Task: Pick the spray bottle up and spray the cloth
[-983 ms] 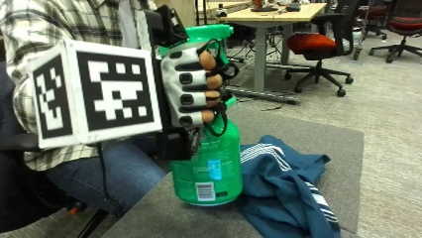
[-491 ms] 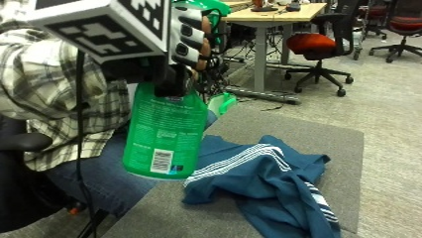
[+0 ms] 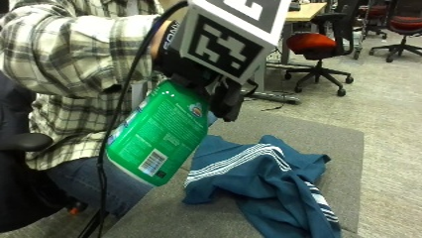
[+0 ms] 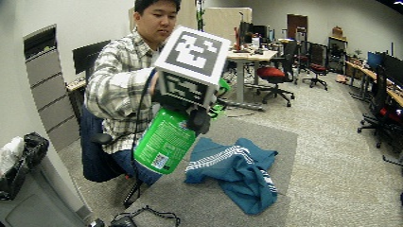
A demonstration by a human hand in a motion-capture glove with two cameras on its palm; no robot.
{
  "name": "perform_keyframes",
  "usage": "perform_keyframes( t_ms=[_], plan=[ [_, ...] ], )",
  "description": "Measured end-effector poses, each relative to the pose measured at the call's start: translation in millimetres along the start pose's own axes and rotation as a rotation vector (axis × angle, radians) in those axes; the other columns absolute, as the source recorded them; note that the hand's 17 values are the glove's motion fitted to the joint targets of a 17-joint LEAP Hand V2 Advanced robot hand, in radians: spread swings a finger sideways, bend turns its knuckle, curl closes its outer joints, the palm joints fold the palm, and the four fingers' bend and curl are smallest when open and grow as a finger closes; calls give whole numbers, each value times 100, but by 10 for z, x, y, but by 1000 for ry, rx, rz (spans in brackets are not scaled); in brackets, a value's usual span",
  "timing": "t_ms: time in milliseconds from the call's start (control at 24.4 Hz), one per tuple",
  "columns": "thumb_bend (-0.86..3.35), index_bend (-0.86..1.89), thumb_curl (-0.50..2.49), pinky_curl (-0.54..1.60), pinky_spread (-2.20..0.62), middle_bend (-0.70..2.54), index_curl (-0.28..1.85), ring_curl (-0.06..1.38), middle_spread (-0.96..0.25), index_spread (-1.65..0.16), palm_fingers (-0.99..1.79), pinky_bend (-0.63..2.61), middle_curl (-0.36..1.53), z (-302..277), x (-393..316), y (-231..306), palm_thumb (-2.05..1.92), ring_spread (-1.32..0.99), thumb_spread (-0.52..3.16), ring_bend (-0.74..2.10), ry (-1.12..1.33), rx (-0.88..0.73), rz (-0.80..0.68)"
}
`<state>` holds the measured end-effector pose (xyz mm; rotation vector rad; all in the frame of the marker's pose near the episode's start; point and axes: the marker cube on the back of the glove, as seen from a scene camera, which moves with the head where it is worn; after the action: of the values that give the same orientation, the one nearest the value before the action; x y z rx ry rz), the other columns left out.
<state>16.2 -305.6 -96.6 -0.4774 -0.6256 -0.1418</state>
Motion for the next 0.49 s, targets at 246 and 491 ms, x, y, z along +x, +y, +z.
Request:
perform_keyframes(
  t_ms=[246, 491],
  plan=[
    [-3, 18, 73, 35, -12, 51, 46, 46, -7, -17, 122, 40, 51, 258, 11, -372, 107, -17, 38, 54, 74, -170, 124],
    [-3, 18, 74, 36, -12, 51, 47, 47, -7, -17, 122, 39, 52, 389, 86, -605, 107, -17, 38, 54, 80, -230, 237]
  ],
)
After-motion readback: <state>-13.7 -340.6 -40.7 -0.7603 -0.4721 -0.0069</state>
